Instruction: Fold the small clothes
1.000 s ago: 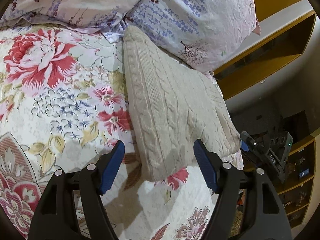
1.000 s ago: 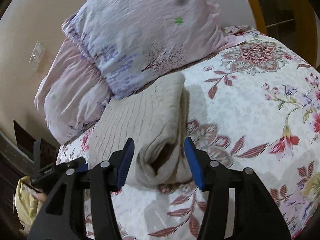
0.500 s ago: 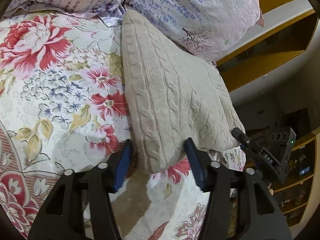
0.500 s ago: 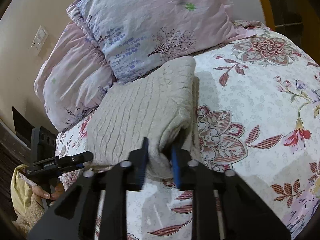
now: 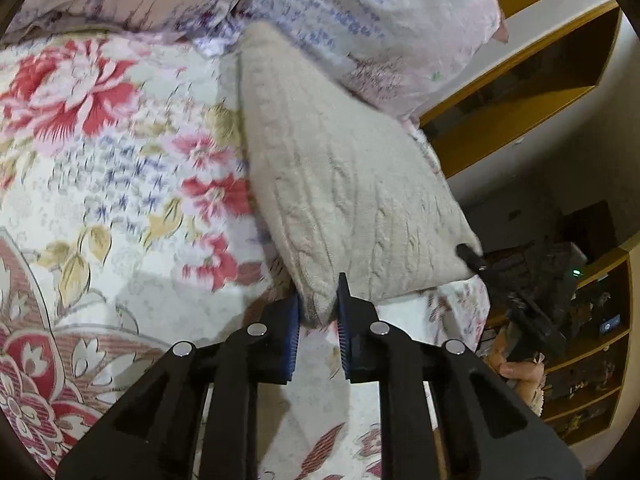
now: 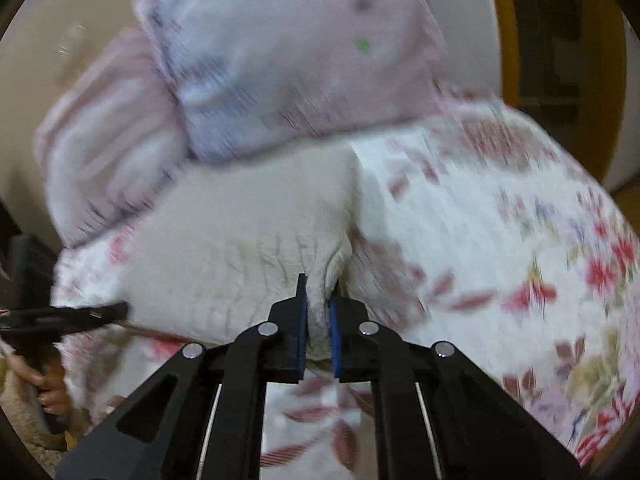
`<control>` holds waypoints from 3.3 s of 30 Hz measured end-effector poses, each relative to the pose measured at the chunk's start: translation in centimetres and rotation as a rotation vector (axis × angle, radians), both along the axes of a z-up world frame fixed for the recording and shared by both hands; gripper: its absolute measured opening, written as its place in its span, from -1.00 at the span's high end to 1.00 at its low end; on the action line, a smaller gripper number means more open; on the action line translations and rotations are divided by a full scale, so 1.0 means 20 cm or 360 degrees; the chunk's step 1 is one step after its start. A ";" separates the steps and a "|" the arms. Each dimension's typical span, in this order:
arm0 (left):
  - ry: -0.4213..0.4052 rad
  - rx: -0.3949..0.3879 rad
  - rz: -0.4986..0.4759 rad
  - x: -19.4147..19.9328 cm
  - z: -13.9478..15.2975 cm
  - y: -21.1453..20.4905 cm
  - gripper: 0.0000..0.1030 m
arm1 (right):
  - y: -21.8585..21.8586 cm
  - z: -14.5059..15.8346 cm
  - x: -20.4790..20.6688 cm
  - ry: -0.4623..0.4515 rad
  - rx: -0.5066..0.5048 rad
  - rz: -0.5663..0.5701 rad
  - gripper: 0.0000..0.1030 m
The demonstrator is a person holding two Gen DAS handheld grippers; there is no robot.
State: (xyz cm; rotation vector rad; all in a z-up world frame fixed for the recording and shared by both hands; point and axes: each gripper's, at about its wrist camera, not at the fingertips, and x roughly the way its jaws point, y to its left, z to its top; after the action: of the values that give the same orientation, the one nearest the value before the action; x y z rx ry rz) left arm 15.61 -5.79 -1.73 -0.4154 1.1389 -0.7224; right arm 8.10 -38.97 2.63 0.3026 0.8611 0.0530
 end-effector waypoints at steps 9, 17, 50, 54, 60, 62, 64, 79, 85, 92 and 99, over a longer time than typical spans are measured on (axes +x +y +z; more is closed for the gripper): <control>0.0047 0.0003 -0.0004 0.01 0.02 -0.01 0.63 | -0.06 -0.08 0.01 0.0123 0.0130 -0.0021 0.22; -0.0039 0.0060 0.0109 0.12 0.14 -0.01 -0.47 | -0.25 -0.03 0.14 0.0073 0.0563 -0.0139 -0.07; -0.0141 0.0388 0.0124 0.25 0.14 -0.20 -0.68 | 0.06 0.08 0.28 -0.0132 0.0003 0.0112 0.02; -0.0077 0.0309 0.0115 0.27 0.13 -0.17 -0.68 | 0.18 -0.09 0.34 0.0062 -0.0212 0.0235 -0.07; 0.0029 0.0130 0.0140 0.32 0.12 -0.11 -0.68 | -0.02 0.03 0.35 0.0005 0.0172 0.0103 -0.49; 0.0067 0.0067 0.0159 0.34 0.12 -0.08 -0.67 | -0.14 0.03 0.38 0.0023 0.0358 0.0015 -0.50; 0.0103 0.0011 0.0166 0.37 0.11 -0.06 -0.65 | -0.22 -0.03 0.45 0.0117 0.0529 -0.0009 -0.50; 0.0180 -0.0121 0.0161 0.50 0.05 -0.10 -0.51 | -0.19 -0.28 0.65 0.0383 0.0977 0.0232 -0.35; 0.0182 -0.0135 0.0173 0.53 0.05 -0.15 -0.38 | -0.15 -0.31 0.65 0.0394 0.0985 0.0298 0.28; 0.0132 -0.0224 0.0140 0.51 0.11 -0.13 0.21 | -0.12 -0.23 0.60 0.0263 0.1044 0.0303 0.44; 0.0077 -0.0267 0.0106 0.40 0.24 0.09 0.23 | 0.07 -0.06 0.51 0.0160 0.1003 0.0427 0.47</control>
State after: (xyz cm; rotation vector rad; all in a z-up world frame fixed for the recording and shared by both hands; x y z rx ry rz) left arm 23.70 -4.00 3.09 -0.6125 1.1082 -0.7554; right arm 18.36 -37.52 1.40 0.7820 0.9665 0.5699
